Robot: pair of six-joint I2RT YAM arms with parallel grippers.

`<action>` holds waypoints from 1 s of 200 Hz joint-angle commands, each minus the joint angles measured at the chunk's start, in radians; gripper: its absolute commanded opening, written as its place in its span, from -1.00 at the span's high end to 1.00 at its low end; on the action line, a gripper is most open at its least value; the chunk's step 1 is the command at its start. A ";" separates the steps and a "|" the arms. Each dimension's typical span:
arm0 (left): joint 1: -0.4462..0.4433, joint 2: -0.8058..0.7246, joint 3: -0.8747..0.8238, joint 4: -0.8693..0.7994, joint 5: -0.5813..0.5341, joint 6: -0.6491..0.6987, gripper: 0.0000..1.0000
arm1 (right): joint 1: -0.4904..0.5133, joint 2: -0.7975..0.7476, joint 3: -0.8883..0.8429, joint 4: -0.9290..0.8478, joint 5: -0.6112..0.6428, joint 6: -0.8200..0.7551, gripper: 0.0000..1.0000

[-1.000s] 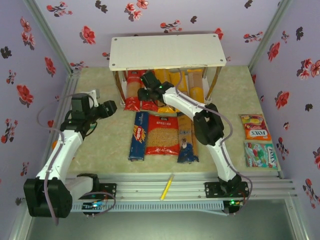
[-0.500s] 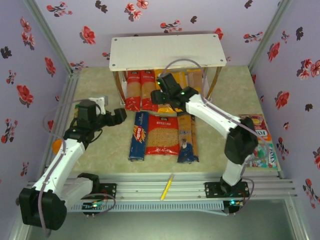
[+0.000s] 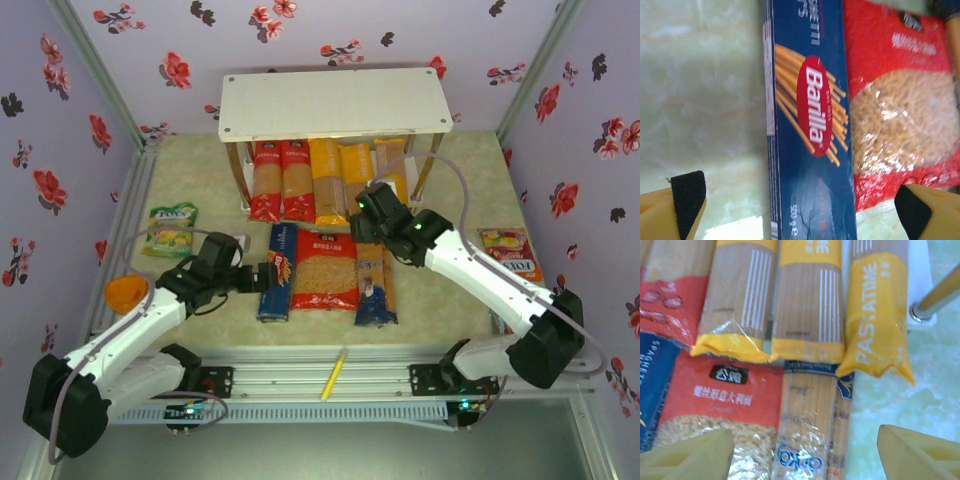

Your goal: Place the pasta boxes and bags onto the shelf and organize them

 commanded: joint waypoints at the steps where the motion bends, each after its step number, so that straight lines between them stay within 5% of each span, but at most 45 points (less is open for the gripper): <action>1: -0.042 0.043 0.005 -0.026 -0.060 -0.049 -0.99 | 0.003 -0.044 -0.026 -0.056 0.038 0.043 -0.55; 87: -0.081 0.202 0.018 0.050 -0.065 -0.091 -0.99 | 0.080 -0.114 -0.223 -0.160 -0.091 0.242 -0.56; 200: -0.081 0.240 0.021 0.099 -0.051 -0.099 -0.99 | 0.108 0.117 -0.301 0.007 -0.233 0.317 -0.50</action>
